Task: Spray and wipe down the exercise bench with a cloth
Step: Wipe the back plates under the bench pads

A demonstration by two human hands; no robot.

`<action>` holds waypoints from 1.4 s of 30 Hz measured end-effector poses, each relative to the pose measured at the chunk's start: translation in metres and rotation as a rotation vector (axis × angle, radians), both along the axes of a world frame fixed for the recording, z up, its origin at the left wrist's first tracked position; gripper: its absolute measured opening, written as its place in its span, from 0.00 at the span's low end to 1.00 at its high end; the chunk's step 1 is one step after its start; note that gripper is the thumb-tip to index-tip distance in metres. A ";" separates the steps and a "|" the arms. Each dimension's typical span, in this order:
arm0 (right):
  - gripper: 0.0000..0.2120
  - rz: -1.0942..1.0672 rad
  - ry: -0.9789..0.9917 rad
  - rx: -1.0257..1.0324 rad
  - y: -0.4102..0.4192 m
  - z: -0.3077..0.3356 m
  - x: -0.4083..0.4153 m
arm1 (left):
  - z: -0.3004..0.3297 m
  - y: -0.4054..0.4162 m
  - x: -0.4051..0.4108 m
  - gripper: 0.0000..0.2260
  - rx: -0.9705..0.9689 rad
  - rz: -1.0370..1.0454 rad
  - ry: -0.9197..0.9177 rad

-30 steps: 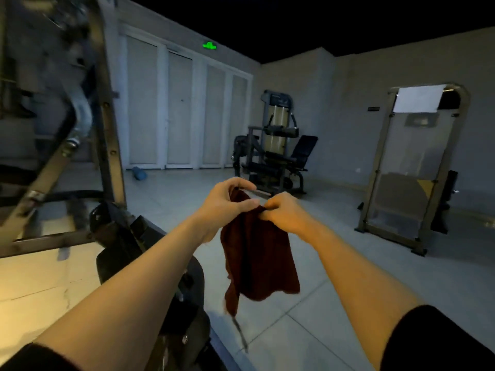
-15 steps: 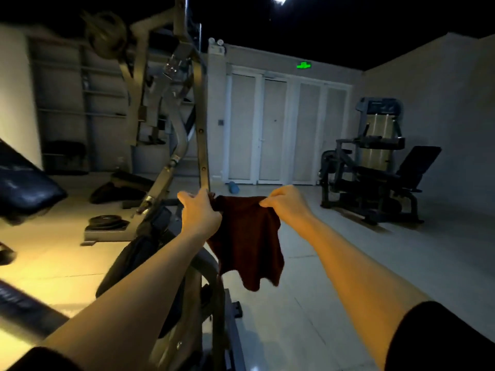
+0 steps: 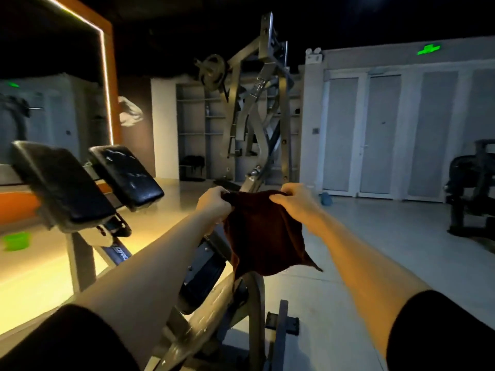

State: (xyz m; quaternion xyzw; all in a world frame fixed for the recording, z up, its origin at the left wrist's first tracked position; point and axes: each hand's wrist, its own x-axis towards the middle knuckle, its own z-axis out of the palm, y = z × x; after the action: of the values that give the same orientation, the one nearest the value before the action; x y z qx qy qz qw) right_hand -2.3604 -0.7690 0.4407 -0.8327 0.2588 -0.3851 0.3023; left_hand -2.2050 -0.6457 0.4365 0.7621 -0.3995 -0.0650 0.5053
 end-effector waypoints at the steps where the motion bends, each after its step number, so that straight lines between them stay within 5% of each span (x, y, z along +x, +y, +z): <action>1: 0.14 0.035 -0.011 0.001 -0.007 -0.002 0.003 | 0.000 -0.002 -0.002 0.13 -0.030 0.017 0.081; 12: 0.07 0.392 0.163 -0.045 -0.070 -0.012 0.017 | -0.015 0.007 -0.019 0.12 0.183 0.291 -0.149; 18: 0.07 0.532 0.227 -0.125 -0.102 -0.022 0.028 | -0.020 -0.005 -0.043 0.07 0.118 0.530 -0.351; 23: 0.09 0.689 0.273 -0.174 -0.123 -0.013 0.030 | -0.015 -0.013 -0.061 0.04 0.080 0.616 -0.293; 27: 0.18 0.877 0.409 -0.176 -0.135 -0.006 0.036 | -0.015 -0.026 -0.078 0.12 0.231 0.600 -0.299; 32: 0.09 0.946 0.388 -0.282 -0.159 -0.006 0.042 | -0.017 -0.051 -0.090 0.12 0.475 0.935 -0.493; 42: 0.14 0.928 0.249 -0.025 -0.285 -0.013 0.052 | -0.001 -0.200 -0.102 0.09 0.192 0.855 -0.263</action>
State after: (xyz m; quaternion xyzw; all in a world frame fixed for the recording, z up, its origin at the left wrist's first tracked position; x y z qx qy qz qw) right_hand -2.3082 -1.0535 0.4275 -0.9036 -0.1107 -0.1098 0.3990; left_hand -2.3068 -0.8458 0.4354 0.9038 -0.1018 0.2100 0.3588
